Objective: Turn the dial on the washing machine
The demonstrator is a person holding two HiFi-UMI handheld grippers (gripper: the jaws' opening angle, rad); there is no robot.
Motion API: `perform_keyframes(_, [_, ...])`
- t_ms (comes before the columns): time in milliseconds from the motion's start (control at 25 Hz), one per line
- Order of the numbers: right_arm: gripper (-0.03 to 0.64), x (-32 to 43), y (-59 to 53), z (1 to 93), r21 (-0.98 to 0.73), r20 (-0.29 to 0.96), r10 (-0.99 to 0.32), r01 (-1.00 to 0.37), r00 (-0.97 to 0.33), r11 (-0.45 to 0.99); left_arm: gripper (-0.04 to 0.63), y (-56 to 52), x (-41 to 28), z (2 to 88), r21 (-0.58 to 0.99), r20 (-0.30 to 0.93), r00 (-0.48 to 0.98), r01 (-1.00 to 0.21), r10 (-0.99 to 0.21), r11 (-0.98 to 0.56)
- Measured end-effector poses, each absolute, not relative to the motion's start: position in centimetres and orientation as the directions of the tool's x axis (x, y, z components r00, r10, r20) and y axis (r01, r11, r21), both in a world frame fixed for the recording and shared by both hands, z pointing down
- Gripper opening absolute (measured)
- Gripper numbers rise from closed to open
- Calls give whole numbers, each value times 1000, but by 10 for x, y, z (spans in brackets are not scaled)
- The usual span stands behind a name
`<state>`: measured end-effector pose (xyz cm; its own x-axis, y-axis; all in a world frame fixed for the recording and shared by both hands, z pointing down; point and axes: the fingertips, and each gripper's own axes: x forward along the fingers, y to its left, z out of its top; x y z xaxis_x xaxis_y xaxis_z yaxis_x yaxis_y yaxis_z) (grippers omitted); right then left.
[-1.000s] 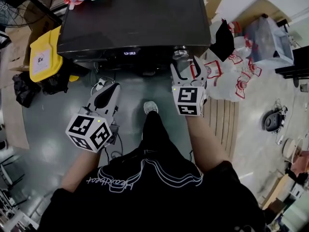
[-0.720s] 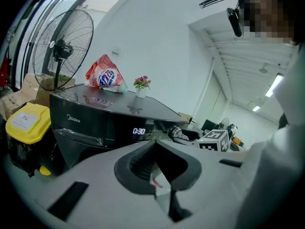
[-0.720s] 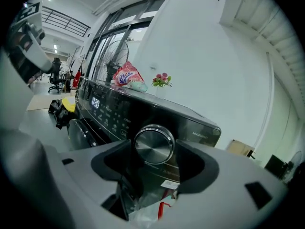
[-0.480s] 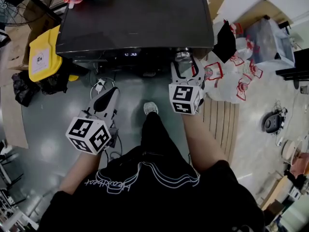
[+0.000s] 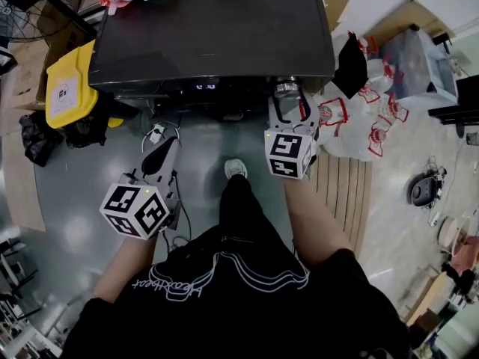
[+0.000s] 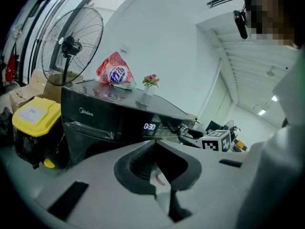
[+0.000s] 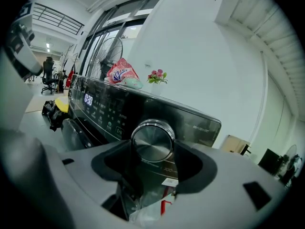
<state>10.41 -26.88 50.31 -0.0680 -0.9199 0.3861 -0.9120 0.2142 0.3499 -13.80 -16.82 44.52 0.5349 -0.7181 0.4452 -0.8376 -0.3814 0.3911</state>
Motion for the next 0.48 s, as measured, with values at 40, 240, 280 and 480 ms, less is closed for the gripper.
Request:
perform_keyframes(40, [282, 105, -269, 504, 346, 388, -919, -913, -68, 214, 6, -168, -138, 446, 393, 445, 535, -837, -718, -380])
perform_keyframes(240, [281, 104, -269, 505, 290, 382, -920, -933, -92, 214, 6, -166, -137, 451, 406, 442, 538, -834, -718, -375])
perform_keyframes(280, [281, 103, -269, 505, 273, 381, -919, -938, -98, 213, 6, -165, -137, 452, 408, 443, 538, -833, -717, -374])
perform_keyframes(480, [281, 104, -269, 505, 214, 386, -916, -956, -108, 202, 6, -163, -134, 453, 416, 444, 542, -830, -714, -371])
